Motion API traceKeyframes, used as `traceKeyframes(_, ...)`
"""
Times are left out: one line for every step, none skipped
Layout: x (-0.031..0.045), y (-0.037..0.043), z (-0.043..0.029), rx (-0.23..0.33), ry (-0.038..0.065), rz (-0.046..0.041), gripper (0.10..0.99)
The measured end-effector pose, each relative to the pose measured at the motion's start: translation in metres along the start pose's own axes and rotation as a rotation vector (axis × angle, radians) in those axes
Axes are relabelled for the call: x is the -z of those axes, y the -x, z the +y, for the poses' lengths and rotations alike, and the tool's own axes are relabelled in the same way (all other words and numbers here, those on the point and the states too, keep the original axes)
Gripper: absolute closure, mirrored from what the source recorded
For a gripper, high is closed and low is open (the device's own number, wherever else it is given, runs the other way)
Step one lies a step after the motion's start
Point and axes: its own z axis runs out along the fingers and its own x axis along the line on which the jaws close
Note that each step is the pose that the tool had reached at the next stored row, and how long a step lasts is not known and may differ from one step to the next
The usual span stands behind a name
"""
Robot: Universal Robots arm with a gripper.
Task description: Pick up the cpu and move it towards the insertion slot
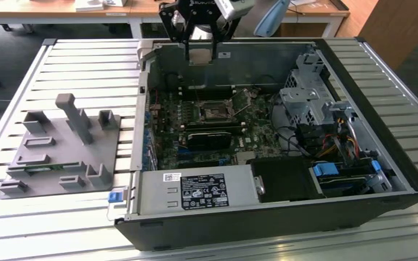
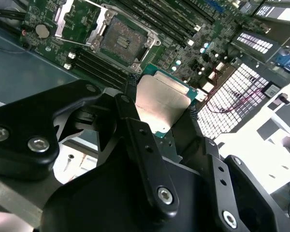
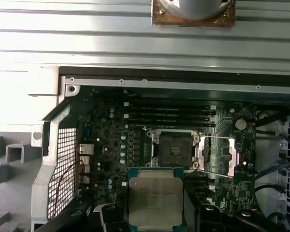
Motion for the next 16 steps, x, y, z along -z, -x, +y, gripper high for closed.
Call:
traceKeyframes(-0.0004,0.0010,0.0013,0.000,0.000,0.0000,0.545)
traceKeyframes(-0.0009,0.0020,0.0028,0.000,0.000,0.0000,0.545)
traceKeyframes(-0.0014,0.0028,0.0043,-0.001,0.000,0.0000,0.545)
traceKeyframes(-0.0018,0.0037,0.0058,-0.001,0.000,0.0001,0.545)
traceKeyframes(-0.0023,0.0045,0.0073,-0.001,0.000,0.0000,0.545)
traceKeyframes(-0.0027,0.0054,0.0089,-0.001,0.000,-0.0001,0.545)
traceKeyframes(-0.0031,0.0065,0.0104,-0.001,0.000,-0.0001,0.545)
traceKeyframes(-0.0036,0.0075,0.0117,-0.002,0.000,-0.0001,0.545)
traceKeyframes(-0.0040,0.0087,0.0130,-0.002,0.000,0.0000,0.545)
traceKeyframes(-0.0043,0.0099,0.0140,-0.003,0.000,-0.0001,0.545)
traceKeyframes(-0.0046,0.0113,0.0149,-0.003,0.000,0.0000,0.545)
traceKeyframes(-0.0048,0.0127,0.0158,-0.004,0.000,-0.0001,0.545)
traceKeyframes(-0.0051,0.0143,0.0168,-0.004,0.000,-0.0001,0.545)
traceKeyframes(-0.0054,0.0158,0.0176,-0.005,0.000,-0.0002,0.545)
traceKeyframes(-0.0057,0.0173,0.0184,-0.006,0.000,-0.0002,0.545)
traceKeyframes(-0.0060,0.0190,0.0193,-0.007,0.000,-0.0003,0.545)
